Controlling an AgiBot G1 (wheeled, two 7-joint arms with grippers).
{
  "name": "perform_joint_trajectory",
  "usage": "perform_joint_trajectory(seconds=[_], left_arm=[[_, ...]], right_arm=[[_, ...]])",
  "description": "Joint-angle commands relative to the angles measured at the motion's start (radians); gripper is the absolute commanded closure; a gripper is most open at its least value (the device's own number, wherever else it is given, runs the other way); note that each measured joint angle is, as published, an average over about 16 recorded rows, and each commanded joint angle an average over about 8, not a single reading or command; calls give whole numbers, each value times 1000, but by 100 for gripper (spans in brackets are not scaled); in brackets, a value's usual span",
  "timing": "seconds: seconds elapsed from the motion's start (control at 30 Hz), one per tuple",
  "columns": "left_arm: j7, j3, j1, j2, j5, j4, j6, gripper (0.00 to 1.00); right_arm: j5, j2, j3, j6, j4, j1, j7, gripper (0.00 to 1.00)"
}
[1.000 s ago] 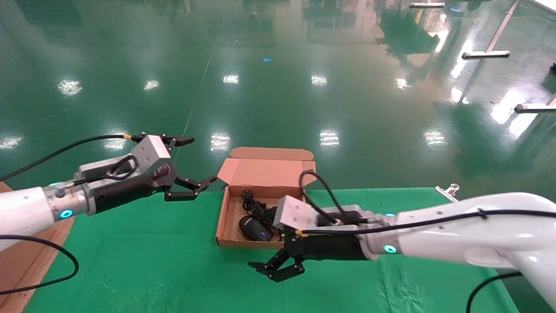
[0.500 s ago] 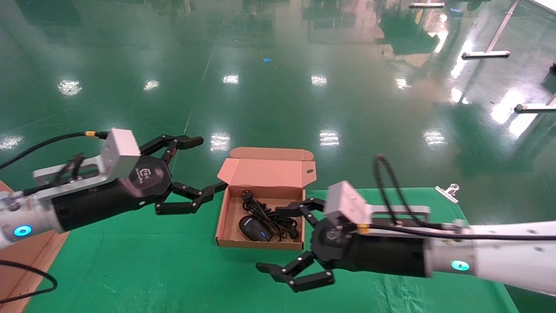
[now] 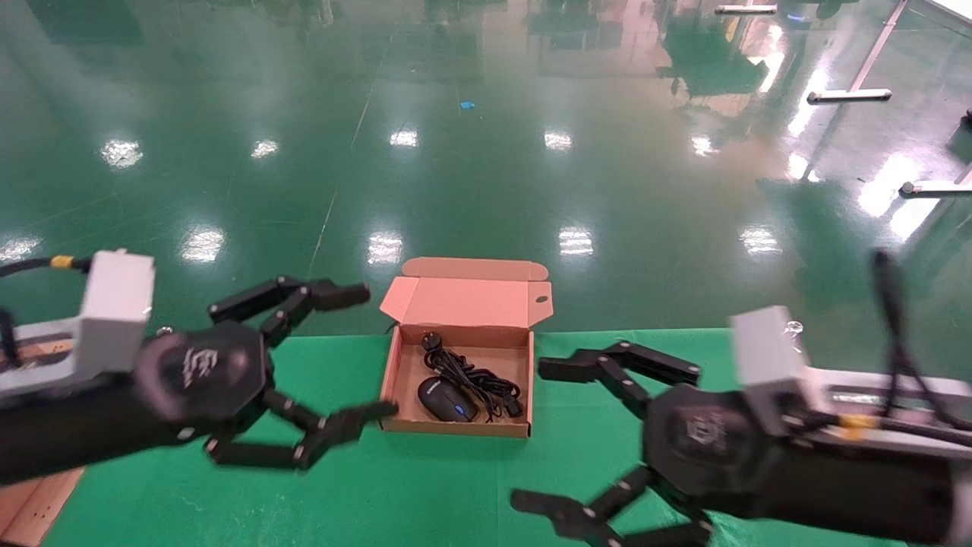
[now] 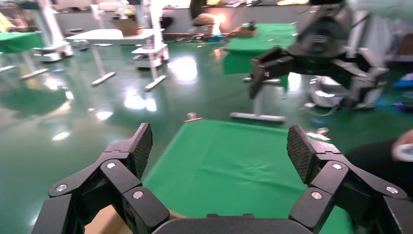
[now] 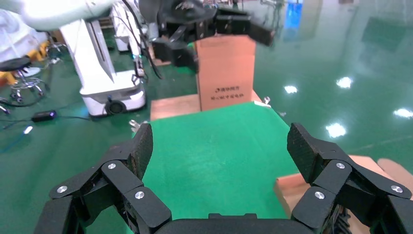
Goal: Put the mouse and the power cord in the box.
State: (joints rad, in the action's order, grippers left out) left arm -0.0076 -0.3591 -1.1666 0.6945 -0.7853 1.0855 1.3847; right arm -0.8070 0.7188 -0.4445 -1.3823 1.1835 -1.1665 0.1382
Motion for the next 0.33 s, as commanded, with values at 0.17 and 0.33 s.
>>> perform_joint_trajectory(seconds=[0.17,0.33], left_arm=[[-112,50,57,-52,34,124,69,0],[-164,72,84,-76,50,181,101,0]], right_arm=[[52,-73,112,-77,69,63,34,0],[74,-105,161,-110,98,90,48,0]])
